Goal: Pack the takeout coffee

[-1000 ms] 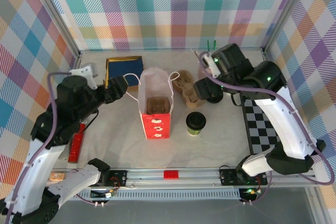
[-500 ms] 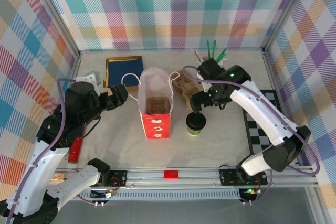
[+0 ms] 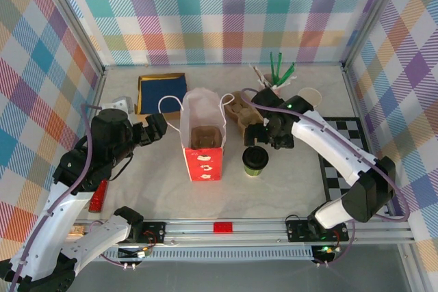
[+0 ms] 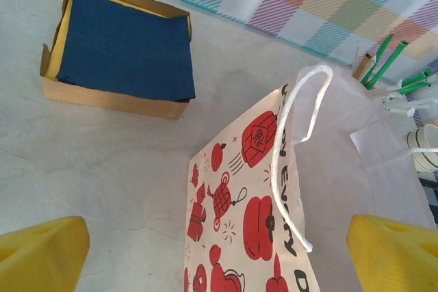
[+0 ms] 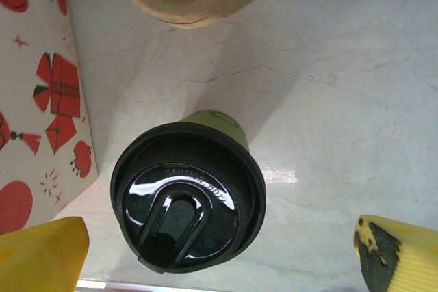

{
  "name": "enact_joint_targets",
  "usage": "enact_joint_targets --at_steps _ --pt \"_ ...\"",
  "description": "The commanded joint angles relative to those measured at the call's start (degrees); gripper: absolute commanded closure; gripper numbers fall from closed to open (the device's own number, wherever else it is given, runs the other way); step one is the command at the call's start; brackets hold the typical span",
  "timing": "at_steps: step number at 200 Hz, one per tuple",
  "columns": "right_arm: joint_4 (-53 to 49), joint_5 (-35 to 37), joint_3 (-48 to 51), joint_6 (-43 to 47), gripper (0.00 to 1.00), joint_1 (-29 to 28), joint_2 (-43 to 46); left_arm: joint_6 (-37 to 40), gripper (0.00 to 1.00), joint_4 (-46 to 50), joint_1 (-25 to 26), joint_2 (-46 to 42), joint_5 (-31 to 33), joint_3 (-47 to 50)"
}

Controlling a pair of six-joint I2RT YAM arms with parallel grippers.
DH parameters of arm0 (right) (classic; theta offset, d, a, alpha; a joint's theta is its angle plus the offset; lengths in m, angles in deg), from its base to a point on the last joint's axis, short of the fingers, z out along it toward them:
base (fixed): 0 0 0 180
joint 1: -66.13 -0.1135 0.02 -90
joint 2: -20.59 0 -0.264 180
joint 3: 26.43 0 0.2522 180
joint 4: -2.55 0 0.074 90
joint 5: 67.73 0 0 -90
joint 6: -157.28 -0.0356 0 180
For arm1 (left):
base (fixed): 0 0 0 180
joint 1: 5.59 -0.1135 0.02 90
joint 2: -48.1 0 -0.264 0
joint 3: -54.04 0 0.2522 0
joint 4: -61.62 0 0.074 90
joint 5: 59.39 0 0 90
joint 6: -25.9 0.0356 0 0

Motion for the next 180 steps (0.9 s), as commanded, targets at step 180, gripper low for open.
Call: enact_joint_targets --at_steps 180 --pt "-1.5 5.4 -1.3 -26.4 0.01 -9.1 -7.3 0.0 0.03 -1.4 -1.3 0.1 1.0 2.5"
